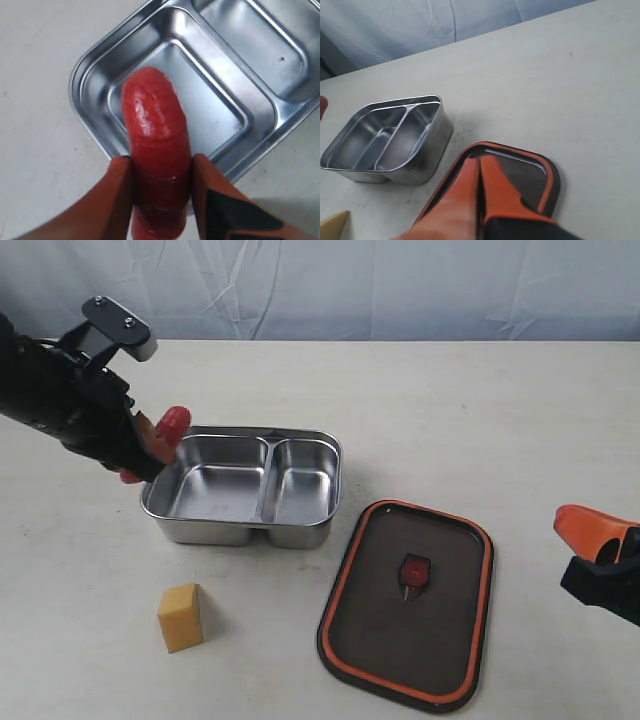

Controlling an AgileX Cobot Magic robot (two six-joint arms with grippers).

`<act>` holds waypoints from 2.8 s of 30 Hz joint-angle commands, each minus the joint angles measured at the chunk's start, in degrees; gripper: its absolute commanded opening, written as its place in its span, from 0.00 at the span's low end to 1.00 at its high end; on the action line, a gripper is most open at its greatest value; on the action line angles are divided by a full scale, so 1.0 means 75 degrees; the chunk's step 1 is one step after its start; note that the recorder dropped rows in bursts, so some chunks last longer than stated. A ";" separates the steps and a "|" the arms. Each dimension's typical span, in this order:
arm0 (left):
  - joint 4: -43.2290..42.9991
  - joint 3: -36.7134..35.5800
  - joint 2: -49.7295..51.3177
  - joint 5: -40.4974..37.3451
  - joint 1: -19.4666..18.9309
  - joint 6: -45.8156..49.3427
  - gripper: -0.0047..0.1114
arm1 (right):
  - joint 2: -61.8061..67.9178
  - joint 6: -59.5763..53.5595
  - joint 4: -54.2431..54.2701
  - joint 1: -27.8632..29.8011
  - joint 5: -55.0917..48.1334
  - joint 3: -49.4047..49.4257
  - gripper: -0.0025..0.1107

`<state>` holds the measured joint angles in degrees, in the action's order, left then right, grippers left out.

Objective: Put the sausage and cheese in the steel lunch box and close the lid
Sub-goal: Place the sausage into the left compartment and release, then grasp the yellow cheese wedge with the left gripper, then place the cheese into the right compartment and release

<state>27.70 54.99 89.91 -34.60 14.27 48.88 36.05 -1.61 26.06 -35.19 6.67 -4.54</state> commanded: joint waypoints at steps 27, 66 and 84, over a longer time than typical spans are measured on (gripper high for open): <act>0.0133 0.0302 -0.0427 -0.3502 0.0920 -0.2718 0.05 | -0.0051 -0.0003 -0.0006 -0.0033 -0.0218 0.0025 0.01; 0.0097 -0.1197 0.1446 -0.2247 0.1472 -0.6832 0.04 | -0.0051 0.0004 0.0083 -0.0033 -0.0629 0.0025 0.01; 0.0265 0.1228 0.0816 0.0319 0.2305 -0.4911 0.04 | -0.0051 0.0004 -0.0014 -0.0033 -0.0612 0.0025 0.01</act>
<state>29.26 61.73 93.76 -34.77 31.09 8.08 36.05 -1.40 26.92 -35.19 1.95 -4.54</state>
